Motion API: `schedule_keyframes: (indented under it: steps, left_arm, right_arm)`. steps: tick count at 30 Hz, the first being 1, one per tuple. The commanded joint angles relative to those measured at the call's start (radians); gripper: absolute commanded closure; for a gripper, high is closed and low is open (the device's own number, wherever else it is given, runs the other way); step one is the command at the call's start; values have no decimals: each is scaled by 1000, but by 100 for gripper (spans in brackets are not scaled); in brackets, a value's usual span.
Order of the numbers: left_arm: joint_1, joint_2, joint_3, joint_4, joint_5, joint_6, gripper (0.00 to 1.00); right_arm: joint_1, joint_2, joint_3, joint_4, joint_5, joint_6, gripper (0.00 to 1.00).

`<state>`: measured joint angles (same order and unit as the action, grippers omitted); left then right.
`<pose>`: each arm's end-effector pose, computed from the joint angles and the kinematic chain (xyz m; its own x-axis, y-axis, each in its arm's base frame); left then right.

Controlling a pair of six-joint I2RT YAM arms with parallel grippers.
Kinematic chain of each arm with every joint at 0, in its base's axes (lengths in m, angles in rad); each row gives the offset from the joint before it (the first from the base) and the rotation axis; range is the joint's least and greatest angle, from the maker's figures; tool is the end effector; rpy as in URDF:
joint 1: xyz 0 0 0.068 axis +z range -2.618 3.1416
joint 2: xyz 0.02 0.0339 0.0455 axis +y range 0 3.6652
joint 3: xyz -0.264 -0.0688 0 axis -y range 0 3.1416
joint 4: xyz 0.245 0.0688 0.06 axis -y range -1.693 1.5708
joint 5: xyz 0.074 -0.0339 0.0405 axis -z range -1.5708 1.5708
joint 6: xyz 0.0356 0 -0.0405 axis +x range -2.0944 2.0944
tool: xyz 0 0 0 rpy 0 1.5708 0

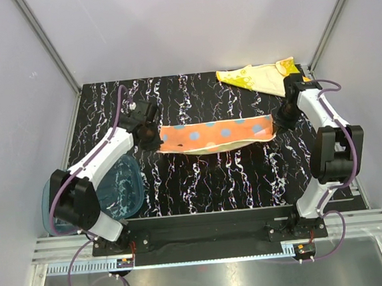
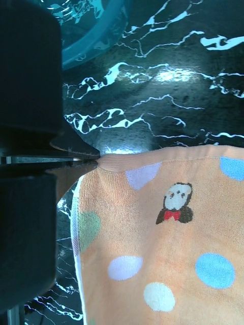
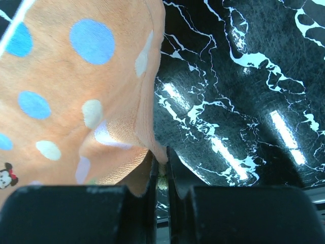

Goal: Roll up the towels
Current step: Fold the towel

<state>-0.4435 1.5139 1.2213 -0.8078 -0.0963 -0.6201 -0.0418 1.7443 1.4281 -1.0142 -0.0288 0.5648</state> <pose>0.2783 -0.1284 0.2663 -0.8806 -0.2220 -0.4187 -0.1523 0.9692 -0.1936 0.3429 -0.0133 0.2479 -0.8010 0.5690 -0.1861 0.5489 0.8221 0.1511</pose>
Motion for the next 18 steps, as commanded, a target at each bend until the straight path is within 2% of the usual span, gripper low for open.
schedule_keyframes:
  steps: [1, 4, 9, 13, 14, 18]
  left_arm:
    - [8, 29, 72, -22, 23, 31, 100]
    - [6, 2, 8, 5, 38, 25, 100]
    - [6, -90, -118, 53, 58, 0, 100]
    - [6, -155, -200, 78, 67, -6, 100]
    - [6, -176, -215, 81, 66, -6, 100]
    - [6, -204, -267, 101, 72, -6, 100]
  right_arm:
    - [5, 21, 42, -29, -6, -35, 93]
    - [5, -15, -39, 5, -5, -43, 85]
    - [5, -77, -171, 81, -20, -28, 82]
    - [6, -109, -309, 126, -19, -19, 59]
    - [5, -124, -328, 131, -8, -19, 49]
    - [5, -137, -373, 141, 14, -6, 50]
